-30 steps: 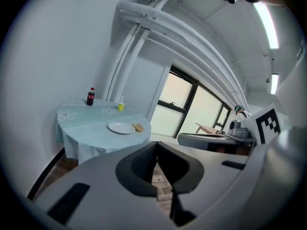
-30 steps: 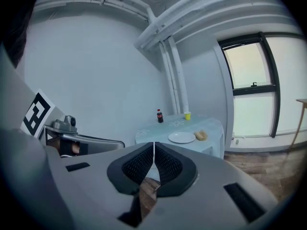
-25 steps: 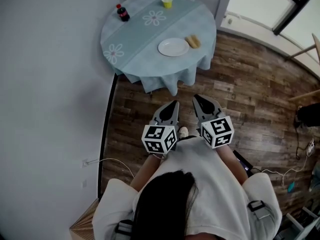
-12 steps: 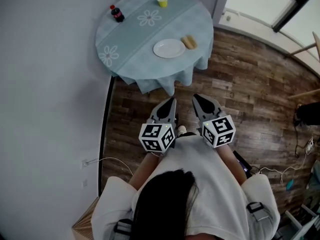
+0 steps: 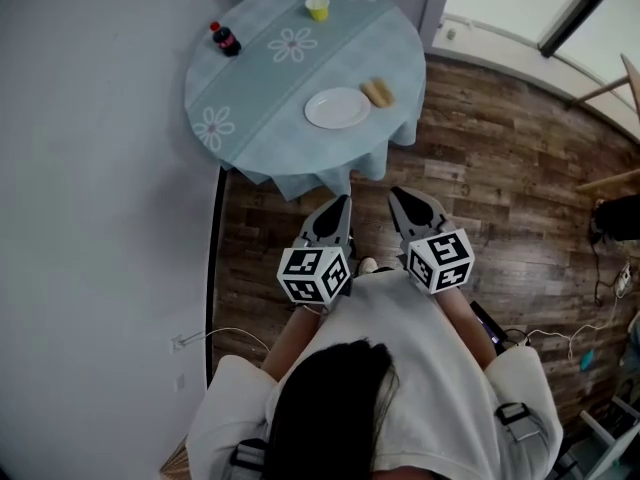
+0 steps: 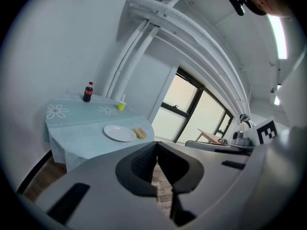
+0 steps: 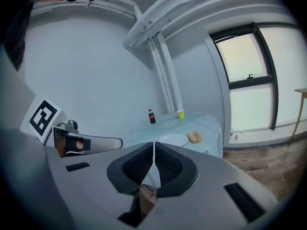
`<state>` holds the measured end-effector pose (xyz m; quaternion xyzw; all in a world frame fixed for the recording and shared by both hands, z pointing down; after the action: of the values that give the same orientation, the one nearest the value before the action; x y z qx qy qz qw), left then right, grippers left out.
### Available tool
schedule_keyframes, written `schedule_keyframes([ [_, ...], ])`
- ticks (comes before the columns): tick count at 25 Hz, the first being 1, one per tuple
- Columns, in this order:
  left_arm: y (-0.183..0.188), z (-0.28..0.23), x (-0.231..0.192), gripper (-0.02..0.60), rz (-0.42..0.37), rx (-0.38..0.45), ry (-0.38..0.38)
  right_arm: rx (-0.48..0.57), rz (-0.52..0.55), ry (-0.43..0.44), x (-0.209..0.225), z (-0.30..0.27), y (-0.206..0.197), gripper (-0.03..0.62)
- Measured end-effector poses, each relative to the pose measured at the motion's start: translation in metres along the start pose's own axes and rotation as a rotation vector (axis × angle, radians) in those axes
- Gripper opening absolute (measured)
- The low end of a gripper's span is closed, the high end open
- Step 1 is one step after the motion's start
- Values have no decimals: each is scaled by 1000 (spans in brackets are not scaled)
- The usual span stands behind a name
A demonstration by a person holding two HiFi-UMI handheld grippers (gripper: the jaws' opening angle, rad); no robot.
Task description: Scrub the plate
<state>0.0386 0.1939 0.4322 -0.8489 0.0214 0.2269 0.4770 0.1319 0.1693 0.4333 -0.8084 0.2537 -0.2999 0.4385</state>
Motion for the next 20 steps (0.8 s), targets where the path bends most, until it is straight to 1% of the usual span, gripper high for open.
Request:
schedule_keyframes([
  [4, 9, -12, -23, 9, 33, -14, 7, -16, -7, -22, 8, -18, 8, 37],
  [8, 28, -31, -46, 9, 49, -25, 11, -41, -4, -30, 18, -42, 19, 37],
  [12, 45, -46, -65, 9, 42, -41, -3, -72, -23, -46, 25, -65, 27, 38],
  [16, 59, -63, -87, 9, 45, -59, -18, -79, -59, -61, 33, -85, 36, 38],
  [20, 75, -79, -98, 9, 6, -82, -52, -88, -106, -98, 45, -104, 44, 38],
])
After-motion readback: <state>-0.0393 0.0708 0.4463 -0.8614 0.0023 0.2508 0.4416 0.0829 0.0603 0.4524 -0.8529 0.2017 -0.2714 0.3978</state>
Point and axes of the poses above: the fingertips, and each gripper's own axes: z backward along the fingers, x to its right, y out of its top, the point moved 1 cm from there along z, backward along the fingers, and after that the axes turned 6 degrees about -x, right-handed, at the moved point
